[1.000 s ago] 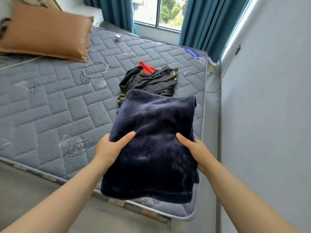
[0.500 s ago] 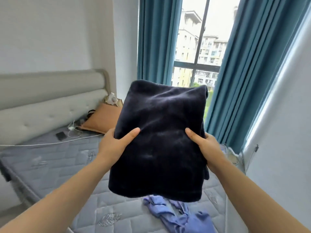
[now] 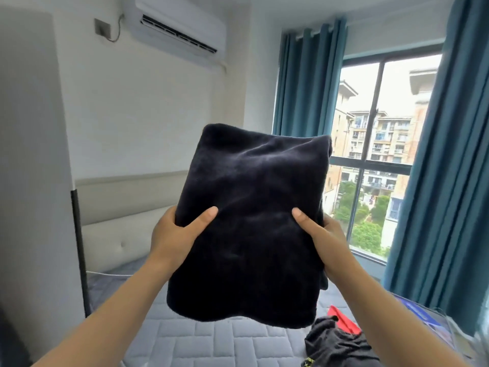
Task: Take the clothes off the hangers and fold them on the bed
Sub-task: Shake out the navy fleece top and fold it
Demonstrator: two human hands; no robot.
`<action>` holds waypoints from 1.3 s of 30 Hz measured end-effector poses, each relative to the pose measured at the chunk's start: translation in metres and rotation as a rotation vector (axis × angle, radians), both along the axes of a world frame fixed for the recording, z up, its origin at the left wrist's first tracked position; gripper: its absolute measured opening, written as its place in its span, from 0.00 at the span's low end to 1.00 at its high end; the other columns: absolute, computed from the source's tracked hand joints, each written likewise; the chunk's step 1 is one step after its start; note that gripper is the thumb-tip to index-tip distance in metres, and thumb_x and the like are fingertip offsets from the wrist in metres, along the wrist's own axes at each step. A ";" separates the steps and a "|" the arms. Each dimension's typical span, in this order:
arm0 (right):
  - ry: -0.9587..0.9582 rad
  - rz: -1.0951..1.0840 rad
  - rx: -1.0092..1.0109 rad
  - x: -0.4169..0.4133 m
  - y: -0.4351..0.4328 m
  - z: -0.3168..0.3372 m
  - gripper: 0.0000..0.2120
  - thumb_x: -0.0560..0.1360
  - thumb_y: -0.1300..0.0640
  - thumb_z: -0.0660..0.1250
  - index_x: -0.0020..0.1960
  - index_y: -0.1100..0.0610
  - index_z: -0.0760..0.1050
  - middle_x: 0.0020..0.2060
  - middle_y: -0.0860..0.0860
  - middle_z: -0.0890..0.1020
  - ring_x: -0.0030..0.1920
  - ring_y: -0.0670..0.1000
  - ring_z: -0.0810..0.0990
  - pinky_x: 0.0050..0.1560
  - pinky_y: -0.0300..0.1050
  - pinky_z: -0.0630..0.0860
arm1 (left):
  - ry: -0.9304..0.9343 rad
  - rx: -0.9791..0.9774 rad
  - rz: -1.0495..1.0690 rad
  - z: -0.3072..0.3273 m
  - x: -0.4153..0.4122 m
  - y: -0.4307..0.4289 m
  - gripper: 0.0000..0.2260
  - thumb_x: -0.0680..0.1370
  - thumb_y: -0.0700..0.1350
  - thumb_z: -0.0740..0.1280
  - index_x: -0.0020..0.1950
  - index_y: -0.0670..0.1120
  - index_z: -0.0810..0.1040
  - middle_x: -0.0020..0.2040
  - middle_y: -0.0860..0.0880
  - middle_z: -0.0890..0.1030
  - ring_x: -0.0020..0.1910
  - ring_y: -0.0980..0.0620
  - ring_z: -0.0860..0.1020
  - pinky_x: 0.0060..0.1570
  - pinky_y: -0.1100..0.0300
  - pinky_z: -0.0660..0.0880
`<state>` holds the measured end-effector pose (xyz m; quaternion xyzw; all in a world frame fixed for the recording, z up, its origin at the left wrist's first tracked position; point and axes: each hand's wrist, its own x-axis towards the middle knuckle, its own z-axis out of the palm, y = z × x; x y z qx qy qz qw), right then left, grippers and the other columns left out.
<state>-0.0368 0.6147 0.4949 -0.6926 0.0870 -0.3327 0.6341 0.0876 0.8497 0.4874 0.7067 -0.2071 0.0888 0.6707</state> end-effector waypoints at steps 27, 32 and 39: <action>-0.169 0.517 -0.032 0.364 0.186 0.035 0.06 0.72 0.50 0.73 0.48 0.49 0.81 0.41 0.46 0.86 0.41 0.47 0.85 0.35 0.35 0.79 | -0.052 -0.124 0.622 0.020 0.213 0.194 0.22 0.59 0.72 0.70 0.46 0.62 0.75 0.41 0.65 0.82 0.40 0.66 0.79 0.34 0.72 0.71; -0.189 0.496 -0.044 0.412 0.221 0.043 0.06 0.72 0.52 0.73 0.48 0.51 0.82 0.42 0.49 0.86 0.45 0.51 0.85 0.46 0.46 0.82 | -0.051 -0.170 0.643 0.019 0.259 0.220 0.20 0.63 0.70 0.70 0.48 0.61 0.75 0.46 0.61 0.81 0.45 0.62 0.79 0.39 0.66 0.72; -0.221 0.465 -0.082 0.487 0.239 0.045 0.06 0.70 0.49 0.74 0.45 0.49 0.81 0.39 0.43 0.86 0.40 0.44 0.84 0.40 0.40 0.77 | 0.003 -0.228 0.659 0.010 0.322 0.230 0.18 0.63 0.69 0.69 0.46 0.63 0.72 0.46 0.62 0.78 0.45 0.61 0.76 0.38 0.66 0.70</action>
